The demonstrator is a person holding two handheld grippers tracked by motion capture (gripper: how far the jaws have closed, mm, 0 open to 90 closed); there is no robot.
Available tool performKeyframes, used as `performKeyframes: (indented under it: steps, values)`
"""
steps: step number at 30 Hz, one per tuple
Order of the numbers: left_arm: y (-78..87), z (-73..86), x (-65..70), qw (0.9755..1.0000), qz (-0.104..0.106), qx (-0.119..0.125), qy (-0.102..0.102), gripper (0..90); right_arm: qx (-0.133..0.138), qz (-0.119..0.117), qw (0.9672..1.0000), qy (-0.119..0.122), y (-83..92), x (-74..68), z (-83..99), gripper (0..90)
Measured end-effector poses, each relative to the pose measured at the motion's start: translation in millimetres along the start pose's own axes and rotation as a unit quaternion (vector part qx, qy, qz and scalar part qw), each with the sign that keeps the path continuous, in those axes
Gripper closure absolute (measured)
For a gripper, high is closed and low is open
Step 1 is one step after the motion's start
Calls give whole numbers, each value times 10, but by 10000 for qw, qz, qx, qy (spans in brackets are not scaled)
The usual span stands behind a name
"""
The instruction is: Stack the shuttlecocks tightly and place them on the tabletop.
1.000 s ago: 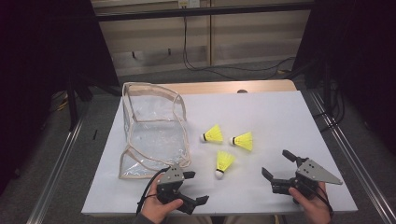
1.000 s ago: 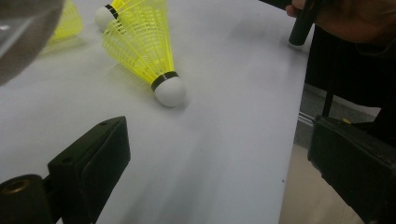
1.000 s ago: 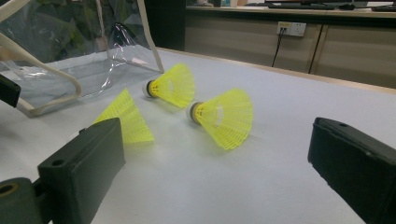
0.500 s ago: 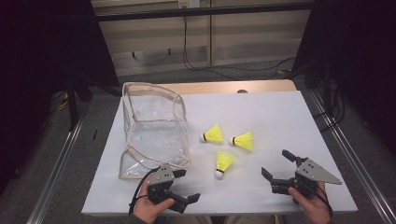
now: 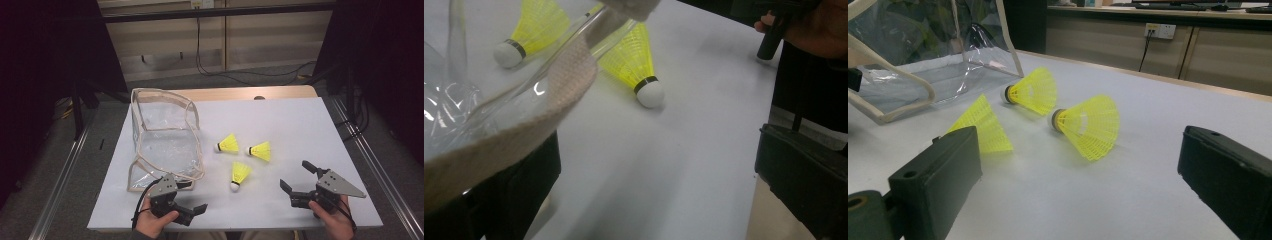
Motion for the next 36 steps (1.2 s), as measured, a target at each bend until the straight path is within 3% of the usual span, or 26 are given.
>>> performKeyframes:
  steps: [23, 36]
  values:
    - [127, 71, -61, 9999, -114, -95, -55, 48, -1, -13, 10000, 4, 2, -6, -2, 29]
    - [253, 124, -137, 9999, -128, -97, 35, 52, 0, -14, 10000, 11, 3, -5, -1, 29]
Point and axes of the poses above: each handheld gripper's, and its own axes: y roughly backward along the jaws, z roughly out of its underside, x roughly to its right, the point moved 1 cm from there along -y, roughly forward along the jaws, and after that the axes turned 14 degrees about z, right-handed, at the moved point
